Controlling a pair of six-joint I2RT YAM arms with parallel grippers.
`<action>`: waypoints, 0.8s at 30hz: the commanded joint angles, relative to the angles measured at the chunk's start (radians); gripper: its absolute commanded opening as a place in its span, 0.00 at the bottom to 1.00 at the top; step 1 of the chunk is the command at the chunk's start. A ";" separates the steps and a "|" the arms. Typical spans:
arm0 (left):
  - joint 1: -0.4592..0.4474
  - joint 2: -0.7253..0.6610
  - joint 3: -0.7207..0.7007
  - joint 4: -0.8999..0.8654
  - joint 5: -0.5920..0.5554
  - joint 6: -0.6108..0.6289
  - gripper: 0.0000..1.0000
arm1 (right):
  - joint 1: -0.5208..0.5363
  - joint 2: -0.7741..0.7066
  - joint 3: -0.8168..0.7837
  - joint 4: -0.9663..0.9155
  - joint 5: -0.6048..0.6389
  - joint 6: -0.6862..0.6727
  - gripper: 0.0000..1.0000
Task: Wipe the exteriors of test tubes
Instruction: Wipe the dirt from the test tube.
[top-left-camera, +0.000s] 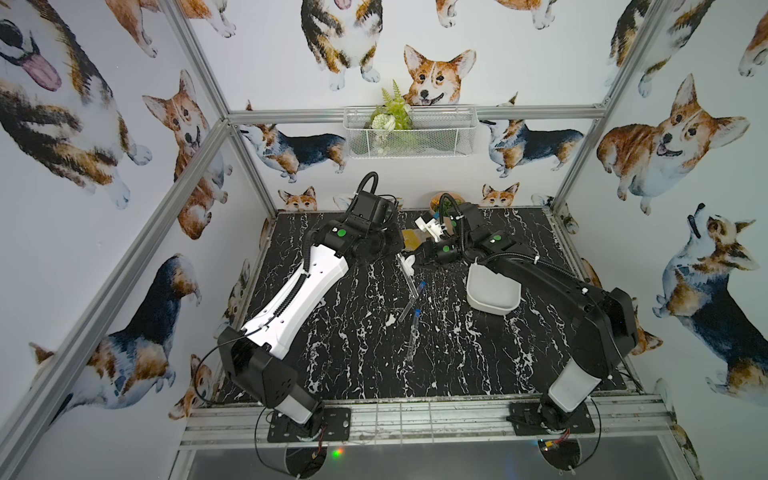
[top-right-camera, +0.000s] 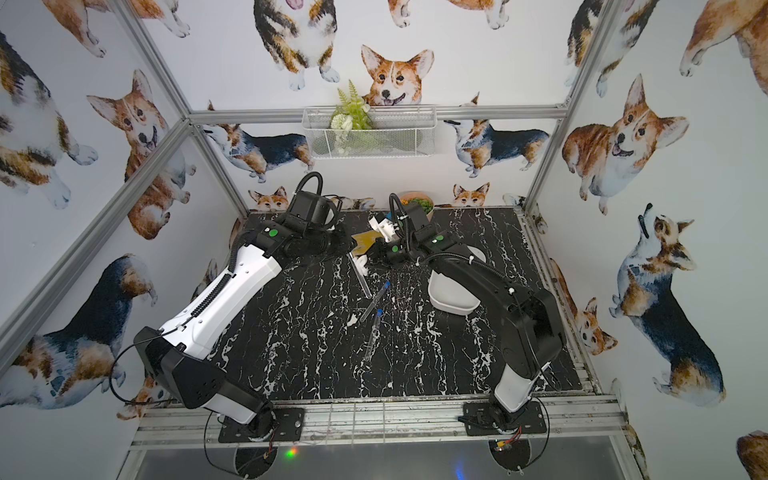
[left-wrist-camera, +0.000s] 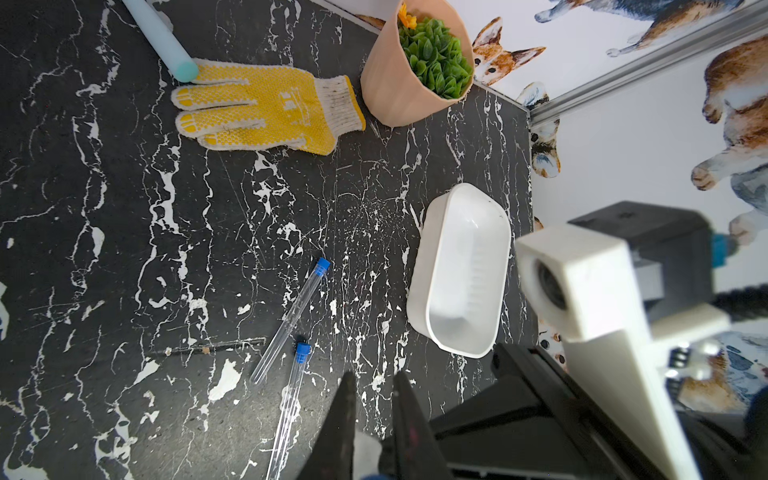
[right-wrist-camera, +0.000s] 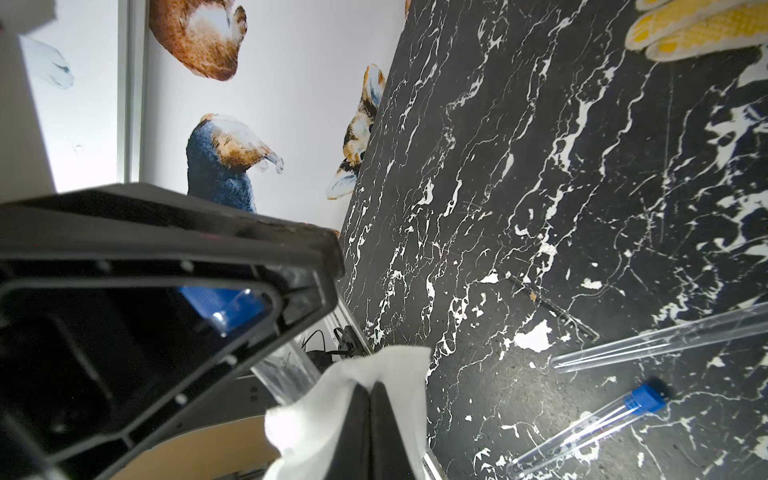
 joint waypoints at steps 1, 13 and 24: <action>0.003 0.007 0.012 0.018 0.008 -0.002 0.11 | 0.018 -0.026 -0.032 0.060 -0.013 0.033 0.00; 0.001 -0.011 -0.027 0.044 0.006 -0.023 0.11 | 0.011 -0.032 -0.100 0.237 -0.018 0.211 0.00; 0.000 -0.016 -0.033 0.060 -0.012 -0.046 0.11 | -0.033 0.055 -0.017 0.336 -0.068 0.314 0.00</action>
